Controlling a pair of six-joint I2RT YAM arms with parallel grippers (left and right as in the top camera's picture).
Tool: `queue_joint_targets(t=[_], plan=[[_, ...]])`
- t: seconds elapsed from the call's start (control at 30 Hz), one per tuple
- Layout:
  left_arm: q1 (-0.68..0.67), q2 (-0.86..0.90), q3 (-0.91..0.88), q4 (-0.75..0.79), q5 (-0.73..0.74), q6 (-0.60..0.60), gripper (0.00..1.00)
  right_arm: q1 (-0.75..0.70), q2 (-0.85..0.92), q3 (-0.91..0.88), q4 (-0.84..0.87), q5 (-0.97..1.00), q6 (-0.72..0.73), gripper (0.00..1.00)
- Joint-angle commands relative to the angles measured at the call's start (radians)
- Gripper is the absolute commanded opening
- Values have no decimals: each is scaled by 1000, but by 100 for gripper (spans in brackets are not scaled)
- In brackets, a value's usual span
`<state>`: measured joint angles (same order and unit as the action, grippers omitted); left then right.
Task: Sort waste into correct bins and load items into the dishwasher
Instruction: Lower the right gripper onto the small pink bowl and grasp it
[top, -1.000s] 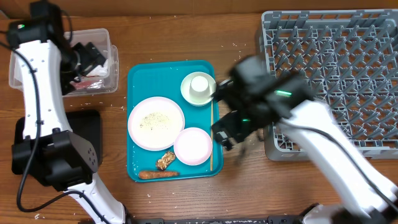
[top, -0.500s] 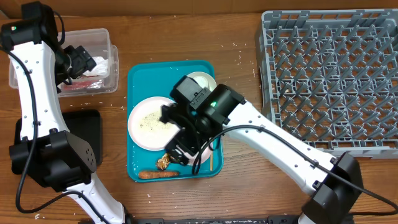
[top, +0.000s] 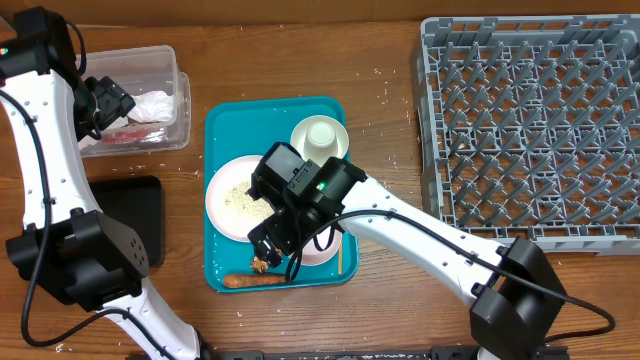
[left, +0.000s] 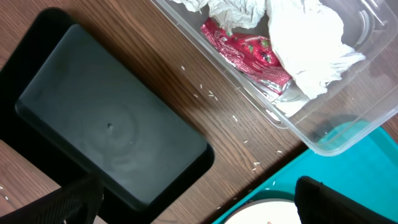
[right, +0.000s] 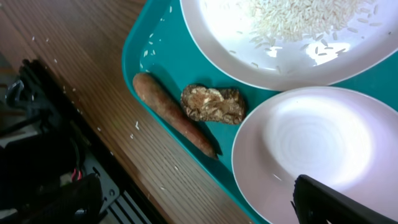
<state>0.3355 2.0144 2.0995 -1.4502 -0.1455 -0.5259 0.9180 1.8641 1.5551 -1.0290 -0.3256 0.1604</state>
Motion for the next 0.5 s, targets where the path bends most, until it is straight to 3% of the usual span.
queue_joint_targets(t=[0.0,0.27,0.33,0.47], plan=[[-2,11,-3,0,11,-25,100,10,1,-45,50,-4,94,100],[-2,11,-3,0,11,-25,100,31,45,-95,113,124,138,88],[-2,11,-3,0,11,-25,100,31,85,-95,133,123,159,75],[-2,11,-3,0,11,-25,100,31,114,-95,135,124,203,62]])
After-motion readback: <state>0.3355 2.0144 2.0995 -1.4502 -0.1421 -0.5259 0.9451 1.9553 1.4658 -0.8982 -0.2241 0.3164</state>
